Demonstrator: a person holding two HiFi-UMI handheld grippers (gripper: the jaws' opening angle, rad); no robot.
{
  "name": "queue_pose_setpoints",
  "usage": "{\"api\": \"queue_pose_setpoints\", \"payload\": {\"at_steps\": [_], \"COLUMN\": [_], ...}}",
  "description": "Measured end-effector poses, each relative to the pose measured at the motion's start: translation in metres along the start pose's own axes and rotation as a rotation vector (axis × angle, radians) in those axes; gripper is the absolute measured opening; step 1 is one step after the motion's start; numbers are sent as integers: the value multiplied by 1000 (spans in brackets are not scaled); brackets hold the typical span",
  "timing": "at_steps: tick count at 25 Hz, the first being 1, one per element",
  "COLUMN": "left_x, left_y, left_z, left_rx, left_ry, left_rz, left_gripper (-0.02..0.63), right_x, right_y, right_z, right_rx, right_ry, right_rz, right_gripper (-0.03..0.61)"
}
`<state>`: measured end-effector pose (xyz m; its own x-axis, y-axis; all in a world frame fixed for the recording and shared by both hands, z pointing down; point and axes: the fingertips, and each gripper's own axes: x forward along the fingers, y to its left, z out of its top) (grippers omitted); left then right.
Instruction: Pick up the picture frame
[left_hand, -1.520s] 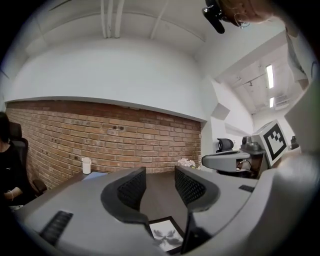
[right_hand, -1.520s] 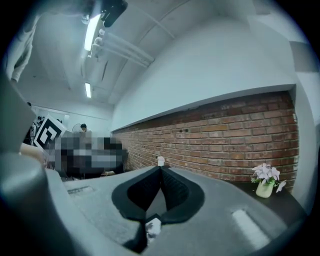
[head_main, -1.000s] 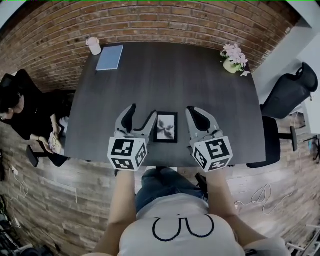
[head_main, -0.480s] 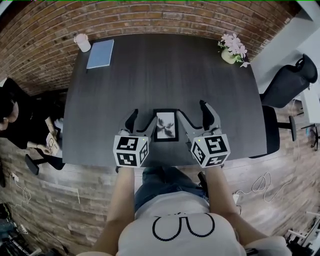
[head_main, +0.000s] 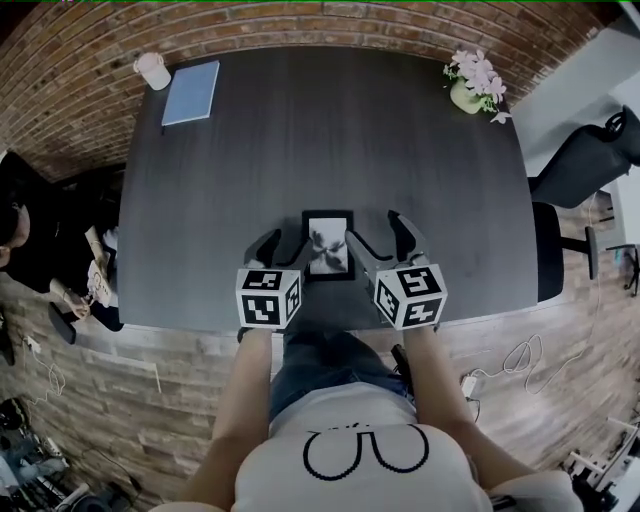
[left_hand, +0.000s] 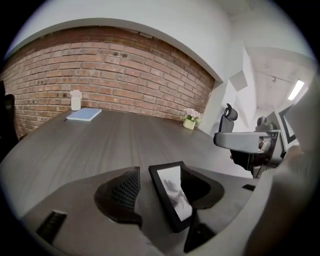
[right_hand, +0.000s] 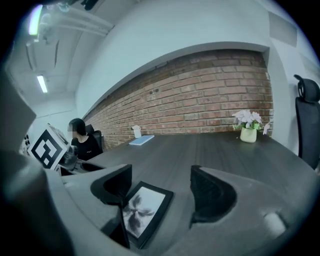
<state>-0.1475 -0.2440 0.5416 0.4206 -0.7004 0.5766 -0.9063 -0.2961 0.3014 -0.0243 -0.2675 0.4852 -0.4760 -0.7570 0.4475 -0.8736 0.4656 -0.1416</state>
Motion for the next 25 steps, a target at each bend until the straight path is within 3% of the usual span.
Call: {"api": "queue_pose_setpoints", "payload": {"at_steps": [6,14,21,25], "left_x": [20,42,44,46], "left_y": [0,-2,-4,-3], "left_z": [-35,-63,-64,-66], "left_rx": [-41,-112,-184,-258], "left_ry": [116,256,308,296], "left_rz": [31,72,61,29], "left_gripper": [211,125,101,81], "right_x": [11,21,25,26], "right_y": [-6,-19,-28,-26], "right_z": [-27,-35,-27,-25], "right_rx": [4,24,49,40], "right_ry": [70,88,66,66], "right_rz": [18,38,33,49], "right_gripper": [356,353,353,353]}}
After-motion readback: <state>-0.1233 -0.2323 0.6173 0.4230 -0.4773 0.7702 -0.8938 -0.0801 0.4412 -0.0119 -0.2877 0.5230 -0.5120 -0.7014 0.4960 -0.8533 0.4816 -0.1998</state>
